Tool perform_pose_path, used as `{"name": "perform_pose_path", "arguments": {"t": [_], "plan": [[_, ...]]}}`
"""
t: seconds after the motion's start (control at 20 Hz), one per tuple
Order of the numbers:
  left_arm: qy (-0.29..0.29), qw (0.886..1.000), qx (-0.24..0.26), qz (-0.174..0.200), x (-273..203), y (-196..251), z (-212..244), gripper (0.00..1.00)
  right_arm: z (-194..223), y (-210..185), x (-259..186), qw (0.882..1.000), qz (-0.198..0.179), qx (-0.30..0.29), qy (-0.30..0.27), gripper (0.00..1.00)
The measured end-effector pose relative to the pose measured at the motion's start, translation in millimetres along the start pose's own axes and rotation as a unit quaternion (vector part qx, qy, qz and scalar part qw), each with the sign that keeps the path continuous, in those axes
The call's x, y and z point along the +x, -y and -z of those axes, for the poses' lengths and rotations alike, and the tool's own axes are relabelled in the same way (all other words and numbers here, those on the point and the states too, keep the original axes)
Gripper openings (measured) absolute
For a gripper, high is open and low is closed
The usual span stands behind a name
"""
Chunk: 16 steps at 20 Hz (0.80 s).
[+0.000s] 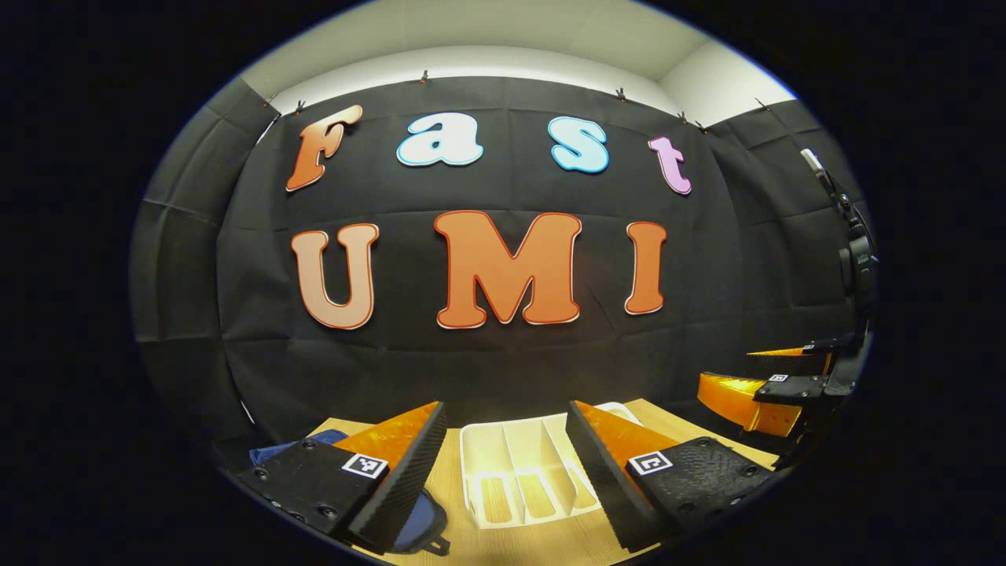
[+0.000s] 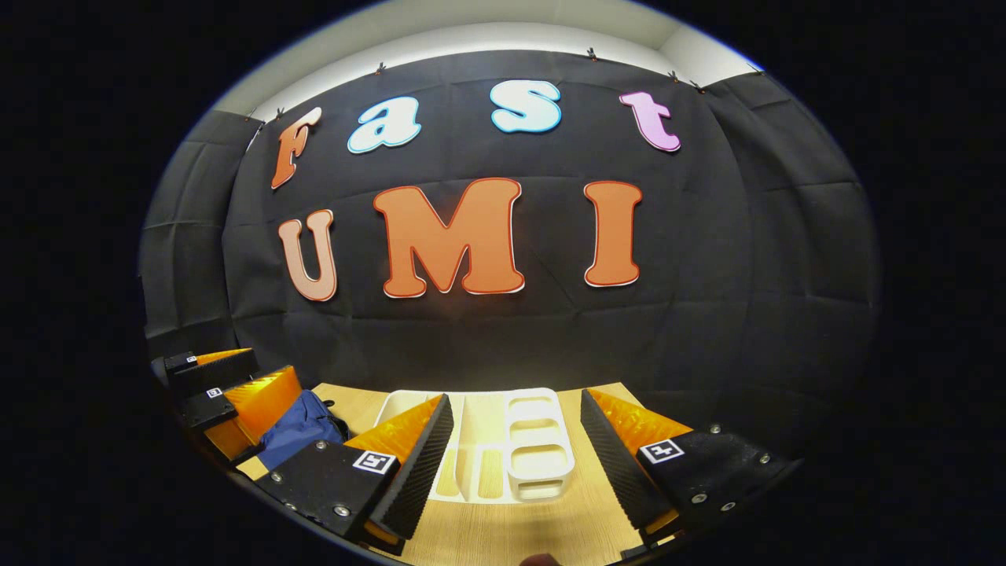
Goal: Open the schoolbag, grab two books from the bookshelf and put them into the schoolbag.
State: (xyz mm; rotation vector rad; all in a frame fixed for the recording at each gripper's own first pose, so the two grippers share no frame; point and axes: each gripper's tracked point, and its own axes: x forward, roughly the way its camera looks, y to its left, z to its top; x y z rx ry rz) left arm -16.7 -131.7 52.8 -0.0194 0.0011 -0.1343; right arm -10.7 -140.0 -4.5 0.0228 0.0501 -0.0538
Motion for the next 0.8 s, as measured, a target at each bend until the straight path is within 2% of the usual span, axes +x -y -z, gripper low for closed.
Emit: {"name": "perform_pose_path", "arguments": {"t": [0.05,0.1,0.15,0.2,0.25,0.3,0.35,0.45,0.5,0.8], "plan": [[0.001,1.000,0.001,-0.001,0,-3,-1,0.95,-2,-1,0,1.000,0.000,-0.002,0.003,0.97],[-0.001,1.000,0.004,-0.002,0,-5,0,0.99,-4,0,0,1.000,0.003,-0.005,0.006,0.97],[0.000,1.000,0.006,-0.004,0,-7,0,0.95,-6,1,1,1.000,0.004,-0.008,0.010,0.97],[0.002,1.000,0.008,-0.008,-1,-11,-1,0.95,-8,1,0,1.000,0.005,-0.007,0.013,0.97],[0.004,1.000,0.010,-0.010,-1,-13,-2,0.99,-9,0,1,1.000,0.004,-0.005,0.015,0.97],[0.005,1.000,0.009,-0.013,-2,-16,-2,0.99,-10,0,1,1.000,0.004,-0.004,0.016,0.97],[0.006,1.000,0.007,-0.013,-3,-18,-3,0.95,-11,0,2,1.000,0.004,-0.004,0.017,0.97],[0.008,1.000,0.006,-0.016,-1,-22,-4,0.95,-12,0,4,1.000,0.007,-0.006,0.019,0.97],[0.008,1.000,0.006,-0.018,-1,-25,-3,0.99,-13,-1,4,1.000,0.007,-0.006,0.019,0.97],[0.004,1.000,0.001,-0.016,2,-24,1,0.99,-5,-3,9,1.000,0.010,-0.007,0.009,0.97]]}}
